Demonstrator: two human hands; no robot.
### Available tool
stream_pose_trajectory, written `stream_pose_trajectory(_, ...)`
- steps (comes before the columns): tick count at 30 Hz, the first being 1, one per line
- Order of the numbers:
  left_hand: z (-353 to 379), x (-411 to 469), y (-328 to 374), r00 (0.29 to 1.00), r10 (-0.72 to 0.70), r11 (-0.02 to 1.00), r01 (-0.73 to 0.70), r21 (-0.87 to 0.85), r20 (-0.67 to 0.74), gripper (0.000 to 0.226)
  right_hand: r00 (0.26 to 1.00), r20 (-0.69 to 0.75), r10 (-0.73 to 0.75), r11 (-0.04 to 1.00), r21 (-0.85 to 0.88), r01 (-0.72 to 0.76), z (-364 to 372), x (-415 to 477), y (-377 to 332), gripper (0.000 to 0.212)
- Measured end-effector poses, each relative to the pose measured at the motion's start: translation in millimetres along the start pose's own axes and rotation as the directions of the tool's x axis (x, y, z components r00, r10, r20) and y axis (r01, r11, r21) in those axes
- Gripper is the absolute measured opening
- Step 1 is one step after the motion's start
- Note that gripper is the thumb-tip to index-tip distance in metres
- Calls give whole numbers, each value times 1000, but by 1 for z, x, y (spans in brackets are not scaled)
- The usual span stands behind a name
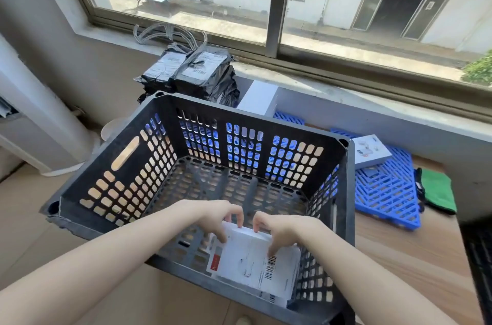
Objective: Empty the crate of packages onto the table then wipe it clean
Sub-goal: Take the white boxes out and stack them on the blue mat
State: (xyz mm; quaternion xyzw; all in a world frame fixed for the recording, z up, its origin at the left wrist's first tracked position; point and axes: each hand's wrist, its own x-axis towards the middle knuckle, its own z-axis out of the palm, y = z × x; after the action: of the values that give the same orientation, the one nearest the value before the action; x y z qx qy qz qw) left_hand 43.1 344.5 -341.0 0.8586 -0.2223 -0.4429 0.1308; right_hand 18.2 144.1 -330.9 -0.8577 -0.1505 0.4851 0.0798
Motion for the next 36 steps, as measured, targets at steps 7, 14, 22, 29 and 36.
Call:
stream_pose_trajectory(7,-28,-38,-9,851,-24,965,-118,-235,-525,39,945,-312,-93,965,204,163,-32,-19,-1,51)
stream_pose_trajectory(14,-45,-64,36,336,-209,905,-289,-312,-918,64,766,-637,-81,718,496,488,-56,-46,8,42)
stream_pose_trajectory(22,-48,-57,154,162,-287,849,-413,-329,-944,39,576,-816,45,436,535,724,-65,-110,71,40)
stream_pose_trajectory(29,-47,-1,288,292,-173,804,-510,-306,-941,54,522,-836,168,388,543,745,-58,-176,183,39)
stream_pose_trajectory(36,-56,85,363,447,-118,825,-453,-338,-887,60,506,-810,296,387,586,712,-49,-191,275,34)
